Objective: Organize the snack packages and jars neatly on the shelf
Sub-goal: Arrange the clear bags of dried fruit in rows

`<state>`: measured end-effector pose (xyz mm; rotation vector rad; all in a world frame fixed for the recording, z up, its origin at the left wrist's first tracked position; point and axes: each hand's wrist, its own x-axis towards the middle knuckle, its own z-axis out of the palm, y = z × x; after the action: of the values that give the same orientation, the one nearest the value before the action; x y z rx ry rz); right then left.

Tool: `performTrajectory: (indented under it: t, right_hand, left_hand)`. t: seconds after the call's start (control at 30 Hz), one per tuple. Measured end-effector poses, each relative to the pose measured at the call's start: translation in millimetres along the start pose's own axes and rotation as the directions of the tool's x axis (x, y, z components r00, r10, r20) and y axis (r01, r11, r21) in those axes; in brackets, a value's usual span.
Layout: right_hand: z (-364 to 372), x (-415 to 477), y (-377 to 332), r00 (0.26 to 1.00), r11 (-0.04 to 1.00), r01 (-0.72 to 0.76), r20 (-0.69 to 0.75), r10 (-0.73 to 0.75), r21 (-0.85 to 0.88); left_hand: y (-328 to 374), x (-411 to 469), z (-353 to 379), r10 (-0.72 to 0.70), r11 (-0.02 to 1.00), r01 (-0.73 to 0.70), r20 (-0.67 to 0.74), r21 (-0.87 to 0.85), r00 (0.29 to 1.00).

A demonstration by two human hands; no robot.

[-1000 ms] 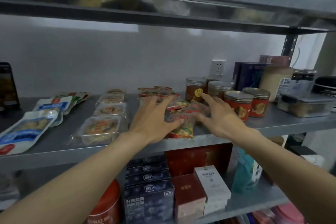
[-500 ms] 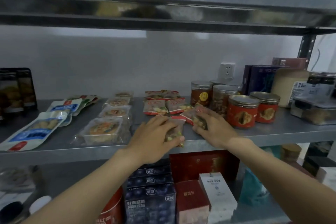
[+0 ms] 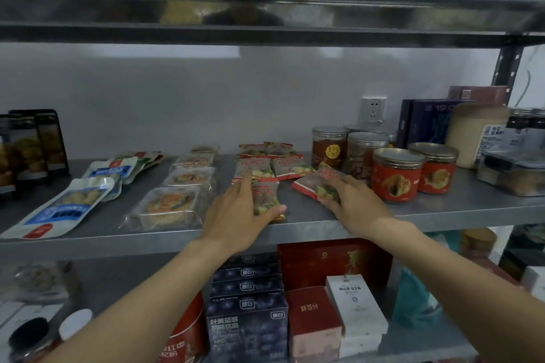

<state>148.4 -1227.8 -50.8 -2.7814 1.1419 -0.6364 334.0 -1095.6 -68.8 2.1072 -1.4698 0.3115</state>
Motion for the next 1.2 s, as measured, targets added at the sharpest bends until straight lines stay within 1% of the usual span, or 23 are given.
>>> performTrajectory:
  t: [0.17,0.27,0.57,0.8,0.87,1.0,1.03,1.1,1.17,1.2]
  right_hand:
    - [-4,-8,3,1.000,1.000,-0.003,-0.007,0.003,0.024]
    - [-5,-17,5,1.000,0.998,0.003,-0.014,-0.002,0.068]
    - [-4,-22,4,0.988,0.955,0.150,0.008,-0.157,0.254]
    - [-1,-13,2,0.980,0.943,0.183,0.023,-0.197,0.278]
    - [-2,-11,1,0.980,0.936,0.180,0.022,-0.196,0.304]
    - [-13,-6,3,0.990,0.902,0.136,-0.034,-0.134,0.409]
    - [-16,-4,4,0.991,0.904,0.130,-0.020,-0.134,0.408]
    - [-18,-1,7,0.983,0.926,0.137,0.066,-0.170,0.353]
    - [-15,-2,9,0.968,0.949,0.165,0.142,-0.209,0.270]
    - [-12,-4,10,0.966,0.957,0.181,0.142,-0.216,0.225]
  left_hand:
    - [-1,2,1,0.023,1.000,-0.024,0.025,0.021,0.999]
    - [-1,3,0,0.027,0.999,-0.028,0.041,0.022,0.999]
    - [3,6,0,0.024,0.999,-0.027,0.090,0.026,0.996]
    - [4,5,-3,0.031,0.998,-0.036,0.118,0.043,0.992]
    - [4,6,-3,0.039,0.998,-0.043,0.122,0.035,0.992]
    - [8,7,-6,0.046,0.999,-0.049,0.114,0.022,0.992]
    - [10,7,-7,0.058,0.998,-0.060,0.100,0.021,0.993]
    - [17,8,-9,0.114,0.993,-0.117,0.089,0.029,0.989]
    - [22,9,-7,0.194,0.977,-0.202,0.125,0.062,0.973]
    - [24,10,-5,0.223,0.968,-0.237,0.150,0.079,0.963]
